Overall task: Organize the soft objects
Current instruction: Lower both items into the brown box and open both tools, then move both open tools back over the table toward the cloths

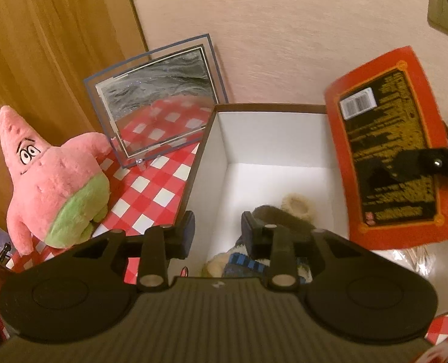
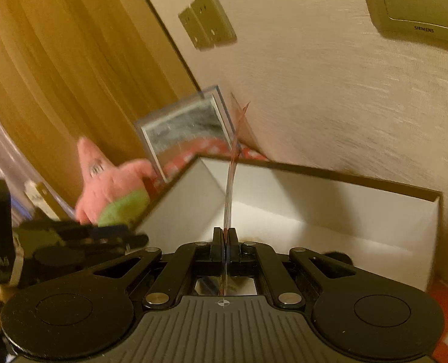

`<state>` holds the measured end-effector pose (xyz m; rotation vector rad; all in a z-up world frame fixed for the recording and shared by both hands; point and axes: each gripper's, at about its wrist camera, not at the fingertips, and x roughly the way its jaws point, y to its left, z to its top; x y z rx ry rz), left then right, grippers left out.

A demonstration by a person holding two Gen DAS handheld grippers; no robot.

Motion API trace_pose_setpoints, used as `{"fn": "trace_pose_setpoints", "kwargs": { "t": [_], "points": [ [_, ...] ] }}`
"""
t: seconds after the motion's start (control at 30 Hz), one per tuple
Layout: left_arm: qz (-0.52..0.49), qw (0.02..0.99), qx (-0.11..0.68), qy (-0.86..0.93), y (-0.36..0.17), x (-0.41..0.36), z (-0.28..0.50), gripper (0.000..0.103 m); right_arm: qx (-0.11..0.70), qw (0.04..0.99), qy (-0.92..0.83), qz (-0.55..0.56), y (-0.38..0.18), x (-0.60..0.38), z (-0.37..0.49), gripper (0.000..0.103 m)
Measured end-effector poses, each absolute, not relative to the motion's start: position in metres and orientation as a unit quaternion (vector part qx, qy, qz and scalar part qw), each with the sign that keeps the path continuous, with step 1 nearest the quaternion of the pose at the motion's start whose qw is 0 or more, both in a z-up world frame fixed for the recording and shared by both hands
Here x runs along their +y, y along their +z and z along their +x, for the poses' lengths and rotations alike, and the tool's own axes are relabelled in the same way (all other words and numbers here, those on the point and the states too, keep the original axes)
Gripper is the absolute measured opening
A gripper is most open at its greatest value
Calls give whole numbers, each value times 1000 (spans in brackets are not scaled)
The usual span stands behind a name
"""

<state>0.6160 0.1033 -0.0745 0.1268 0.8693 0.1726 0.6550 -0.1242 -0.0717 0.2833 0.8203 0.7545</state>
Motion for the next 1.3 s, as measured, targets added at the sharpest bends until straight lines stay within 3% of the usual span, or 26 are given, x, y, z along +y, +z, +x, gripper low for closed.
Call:
{"fn": "trace_pose_setpoints", "kwargs": {
  "t": [0.03, 0.07, 0.1, 0.13, 0.9, 1.3],
  "points": [
    [59, 902, 420, 83, -73, 104, 614, 33, 396, 841, 344, 135, -74, -124, 657, 6],
    [57, 903, 418, 82, -71, 104, 612, 35, 406, 842, 330, 132, -77, -124, 659, 26],
    [55, 905, 415, 81, -70, 105, 609, 36, 413, 840, 325, 134, -79, -126, 660, 54],
    [52, 906, 413, 79, -67, 105, 606, 37, 411, 840, 325, 139, -80, -128, 659, 62],
    [-11, 937, 340, 78, -16, 111, 478, 42, 354, 879, 310, 80, -44, -190, 555, 63],
    [-13, 927, 351, 134, -15, 127, 368, 43, 345, 867, 352, 73, -32, -198, 478, 63]
  ]
}}
